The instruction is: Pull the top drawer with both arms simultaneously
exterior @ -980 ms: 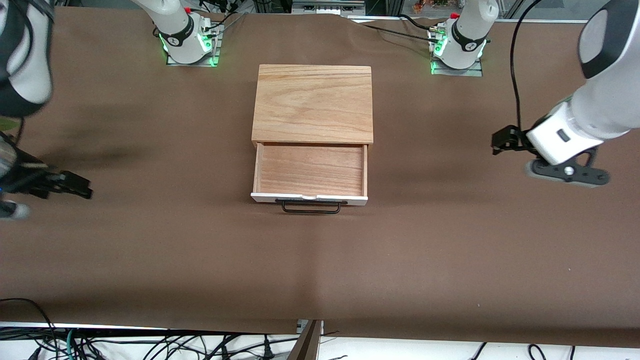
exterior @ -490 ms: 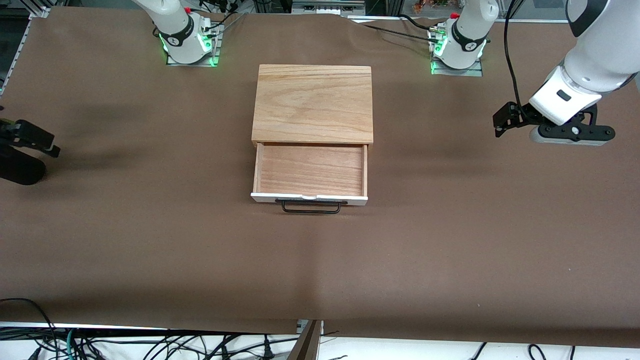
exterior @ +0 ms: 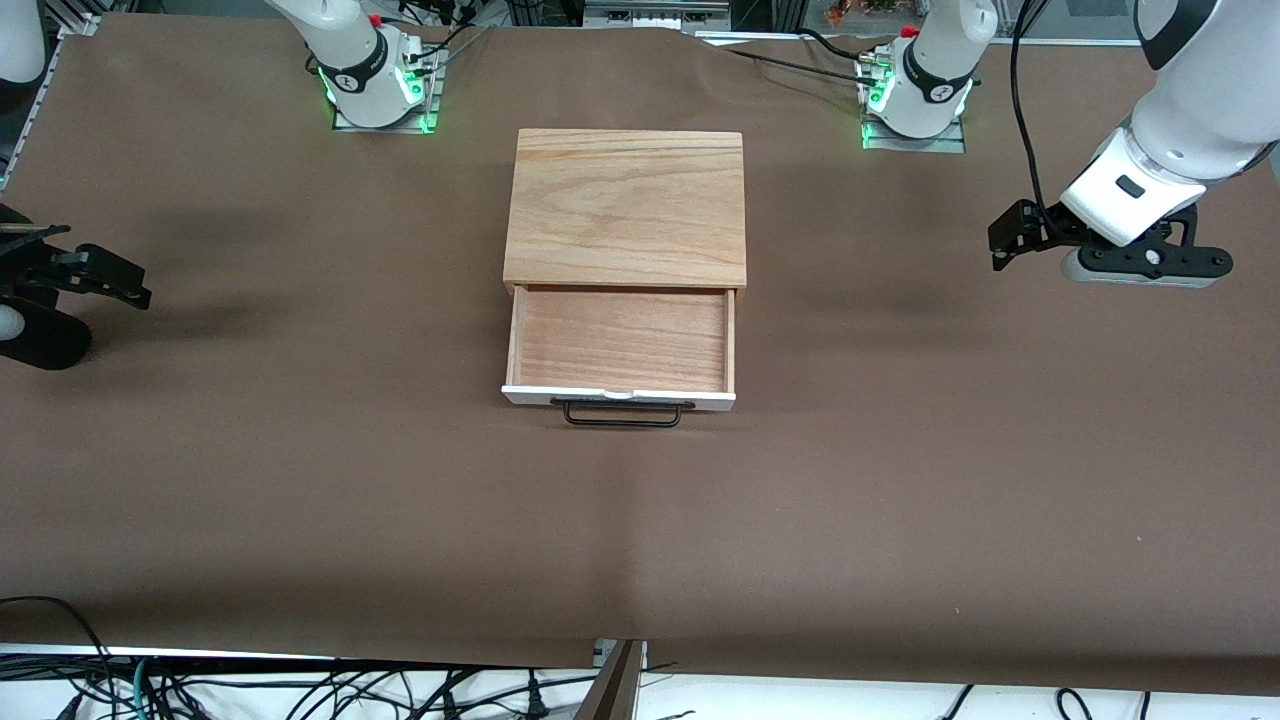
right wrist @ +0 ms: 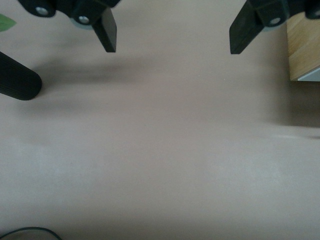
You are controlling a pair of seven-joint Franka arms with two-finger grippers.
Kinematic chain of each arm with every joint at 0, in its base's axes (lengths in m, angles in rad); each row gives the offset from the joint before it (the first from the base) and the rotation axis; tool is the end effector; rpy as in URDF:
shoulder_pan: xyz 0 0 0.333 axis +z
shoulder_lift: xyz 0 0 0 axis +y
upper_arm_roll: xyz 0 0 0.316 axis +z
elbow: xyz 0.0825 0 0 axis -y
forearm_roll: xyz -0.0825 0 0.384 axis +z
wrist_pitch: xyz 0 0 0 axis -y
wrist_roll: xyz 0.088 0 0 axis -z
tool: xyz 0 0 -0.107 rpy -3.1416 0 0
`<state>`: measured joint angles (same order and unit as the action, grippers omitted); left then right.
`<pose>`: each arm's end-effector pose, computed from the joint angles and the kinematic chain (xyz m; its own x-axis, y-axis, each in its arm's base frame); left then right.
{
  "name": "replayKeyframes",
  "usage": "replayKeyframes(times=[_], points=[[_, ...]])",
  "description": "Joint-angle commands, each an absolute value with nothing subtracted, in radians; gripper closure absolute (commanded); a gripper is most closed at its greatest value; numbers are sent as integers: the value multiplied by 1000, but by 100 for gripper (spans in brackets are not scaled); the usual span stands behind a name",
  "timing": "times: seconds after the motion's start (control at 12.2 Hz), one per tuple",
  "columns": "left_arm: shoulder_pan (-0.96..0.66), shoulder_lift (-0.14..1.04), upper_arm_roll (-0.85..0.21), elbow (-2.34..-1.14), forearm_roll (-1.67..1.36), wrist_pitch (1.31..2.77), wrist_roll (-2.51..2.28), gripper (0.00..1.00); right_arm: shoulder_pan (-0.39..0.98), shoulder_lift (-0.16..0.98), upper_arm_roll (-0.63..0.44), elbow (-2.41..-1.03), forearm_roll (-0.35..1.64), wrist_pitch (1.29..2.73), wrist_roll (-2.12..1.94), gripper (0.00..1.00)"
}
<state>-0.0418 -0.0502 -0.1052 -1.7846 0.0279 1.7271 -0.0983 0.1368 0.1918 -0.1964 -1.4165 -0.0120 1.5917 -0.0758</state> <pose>0.5405 -0.0786 0.5639 0.9986 -0.0529 -0.0044 -0.0530 -0.9980 -0.0334 0.6128 -0.0261 0.5892 0.9997 0.0194 -0.0167 0.0202 -0.9986 0.0481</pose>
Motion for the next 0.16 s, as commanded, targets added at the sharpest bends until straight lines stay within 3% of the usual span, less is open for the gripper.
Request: replayKeyframes(times=[0.0, 0.08], points=[[-31, -28, -120, -1732, 43, 1684, -83, 0, 123, 187, -173, -1436, -35, 1582, -75, 0], [-31, -26, -120, -1732, 43, 1684, -83, 0, 121, 187, -175, -1436, -34, 1583, -75, 0]])
